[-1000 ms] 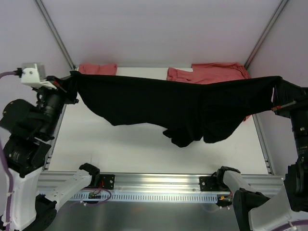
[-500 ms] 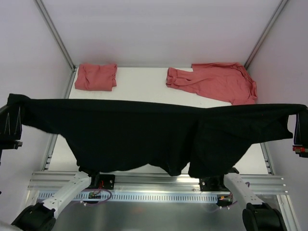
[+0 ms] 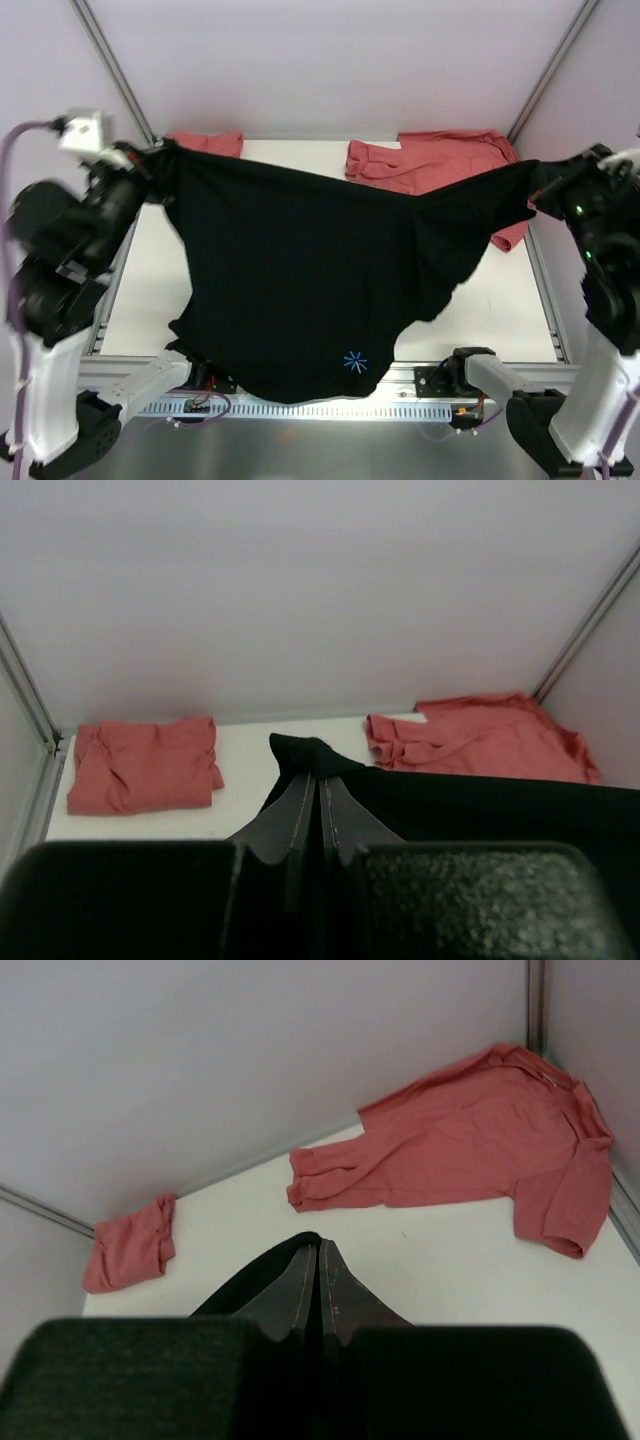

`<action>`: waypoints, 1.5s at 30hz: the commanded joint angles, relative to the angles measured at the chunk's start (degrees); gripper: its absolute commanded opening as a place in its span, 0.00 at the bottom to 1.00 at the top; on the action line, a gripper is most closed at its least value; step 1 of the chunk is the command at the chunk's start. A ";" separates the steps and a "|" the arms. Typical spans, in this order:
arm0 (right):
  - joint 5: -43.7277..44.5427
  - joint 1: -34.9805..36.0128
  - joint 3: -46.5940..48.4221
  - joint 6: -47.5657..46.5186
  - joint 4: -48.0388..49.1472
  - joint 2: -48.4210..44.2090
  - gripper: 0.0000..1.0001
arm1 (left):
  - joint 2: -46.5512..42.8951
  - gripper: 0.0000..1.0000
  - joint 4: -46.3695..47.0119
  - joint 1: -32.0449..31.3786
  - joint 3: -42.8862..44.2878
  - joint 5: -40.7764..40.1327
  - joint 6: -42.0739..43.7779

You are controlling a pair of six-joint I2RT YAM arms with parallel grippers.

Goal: Fold and stack the t-shirts
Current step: Flatten out the tshirt

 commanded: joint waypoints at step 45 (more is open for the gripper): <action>4.46 0.07 17.03 -2.51 12.51 -0.91 0.00 | -4.70 0.00 -1.61 0.92 13.07 1.73 5.16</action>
